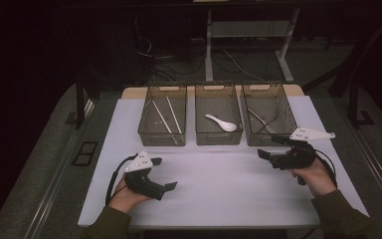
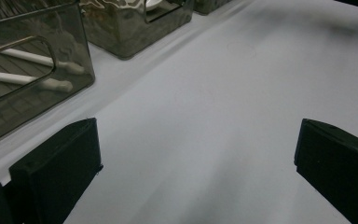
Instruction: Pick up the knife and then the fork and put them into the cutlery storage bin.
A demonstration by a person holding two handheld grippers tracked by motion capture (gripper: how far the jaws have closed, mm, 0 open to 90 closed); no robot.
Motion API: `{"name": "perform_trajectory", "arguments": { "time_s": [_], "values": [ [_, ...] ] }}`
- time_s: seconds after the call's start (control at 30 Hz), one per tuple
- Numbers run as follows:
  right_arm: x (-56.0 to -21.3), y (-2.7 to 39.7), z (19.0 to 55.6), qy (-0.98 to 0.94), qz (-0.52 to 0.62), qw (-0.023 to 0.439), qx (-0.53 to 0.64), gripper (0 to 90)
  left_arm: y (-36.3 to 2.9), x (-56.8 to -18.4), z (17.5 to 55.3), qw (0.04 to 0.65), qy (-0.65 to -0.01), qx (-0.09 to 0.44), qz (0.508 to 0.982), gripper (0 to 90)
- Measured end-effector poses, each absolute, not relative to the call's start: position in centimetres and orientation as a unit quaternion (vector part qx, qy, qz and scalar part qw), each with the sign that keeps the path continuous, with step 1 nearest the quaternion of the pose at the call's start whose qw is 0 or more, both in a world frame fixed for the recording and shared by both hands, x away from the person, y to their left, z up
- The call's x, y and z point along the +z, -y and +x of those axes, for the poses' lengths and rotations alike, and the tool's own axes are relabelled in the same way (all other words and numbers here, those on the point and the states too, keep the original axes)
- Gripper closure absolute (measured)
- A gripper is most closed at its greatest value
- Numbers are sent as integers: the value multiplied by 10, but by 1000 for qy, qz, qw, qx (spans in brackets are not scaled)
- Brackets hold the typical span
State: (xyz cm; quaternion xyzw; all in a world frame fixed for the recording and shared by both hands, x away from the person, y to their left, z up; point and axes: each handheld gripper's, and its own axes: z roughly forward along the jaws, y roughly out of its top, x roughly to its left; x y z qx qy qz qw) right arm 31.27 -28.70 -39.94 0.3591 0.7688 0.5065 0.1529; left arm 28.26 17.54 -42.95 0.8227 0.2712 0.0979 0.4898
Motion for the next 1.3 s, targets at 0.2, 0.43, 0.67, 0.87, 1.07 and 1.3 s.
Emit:
{"name": "perform_trajectory", "arguments": {
  "time_s": [0.2,0.43,0.67,0.87,1.07,1.3],
  "values": [
    [-411,286,296,-768,357,144,512,166,-175,-429,281,490,-268,98,824,0],
    [-425,287,280,-775,354,131,507,166,-174,-427,278,490,-264,97,825,0],
    [-429,291,269,-777,349,128,508,166,-175,-427,277,492,-264,97,824,0],
    [-433,296,261,-779,345,130,507,166,-175,-427,277,491,-267,98,823,0],
    [-438,300,258,-782,348,128,501,166,-173,-427,277,489,-267,97,825,0],
    [-438,301,257,-780,349,129,503,165,-173,-427,277,489,-266,96,825,0]
  ]
}}
